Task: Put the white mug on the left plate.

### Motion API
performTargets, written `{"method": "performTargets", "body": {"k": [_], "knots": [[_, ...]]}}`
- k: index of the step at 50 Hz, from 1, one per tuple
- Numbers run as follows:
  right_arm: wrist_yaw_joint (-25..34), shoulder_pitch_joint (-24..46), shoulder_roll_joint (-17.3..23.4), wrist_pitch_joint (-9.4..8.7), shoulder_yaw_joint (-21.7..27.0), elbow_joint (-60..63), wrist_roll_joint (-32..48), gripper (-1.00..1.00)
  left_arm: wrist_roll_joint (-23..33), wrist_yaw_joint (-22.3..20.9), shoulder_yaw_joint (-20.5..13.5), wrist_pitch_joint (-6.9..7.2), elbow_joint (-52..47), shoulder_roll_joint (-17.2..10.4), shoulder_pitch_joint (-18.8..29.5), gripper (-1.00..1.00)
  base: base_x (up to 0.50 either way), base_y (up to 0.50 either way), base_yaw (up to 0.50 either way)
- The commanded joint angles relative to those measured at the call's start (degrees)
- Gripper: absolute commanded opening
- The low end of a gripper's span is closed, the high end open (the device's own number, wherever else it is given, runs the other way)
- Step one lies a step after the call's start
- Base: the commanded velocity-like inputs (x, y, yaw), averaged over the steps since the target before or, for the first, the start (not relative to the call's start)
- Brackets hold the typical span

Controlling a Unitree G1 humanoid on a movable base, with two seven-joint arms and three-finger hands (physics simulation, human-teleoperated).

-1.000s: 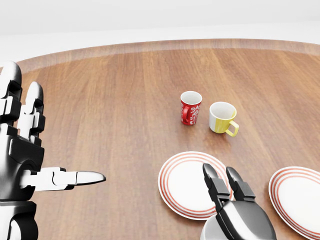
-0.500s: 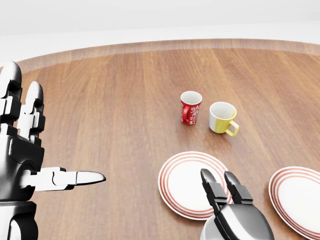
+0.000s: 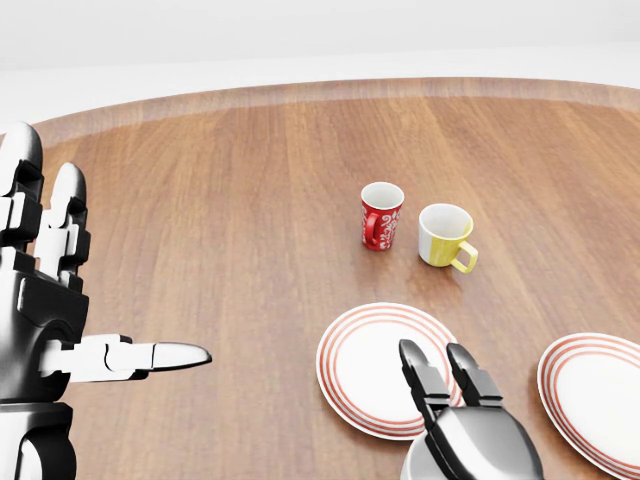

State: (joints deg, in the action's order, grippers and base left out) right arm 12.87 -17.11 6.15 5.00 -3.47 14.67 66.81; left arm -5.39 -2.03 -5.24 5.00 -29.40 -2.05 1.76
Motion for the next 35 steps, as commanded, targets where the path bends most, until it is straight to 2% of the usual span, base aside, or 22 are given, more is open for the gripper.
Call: {"method": "performTargets", "body": {"k": [1, 35], "knots": [[-1.0, 1.0, 0.1, 0.00, -0.4, -2.2, 0.5, 1.00, 0.0, 0.0, 0.0, 0.00, -0.1, 0.0, 0.1, 0.99, 0.00, 0.00, 0.00], [1.4, 0.6, 1.1, 0.00, -1.7, -4.7, 0.8, 1.00, 0.0, 0.1, 0.0, 0.00, -0.2, 0.0, 0.2, 0.98, 0.00, 0.00, 0.00]]}}
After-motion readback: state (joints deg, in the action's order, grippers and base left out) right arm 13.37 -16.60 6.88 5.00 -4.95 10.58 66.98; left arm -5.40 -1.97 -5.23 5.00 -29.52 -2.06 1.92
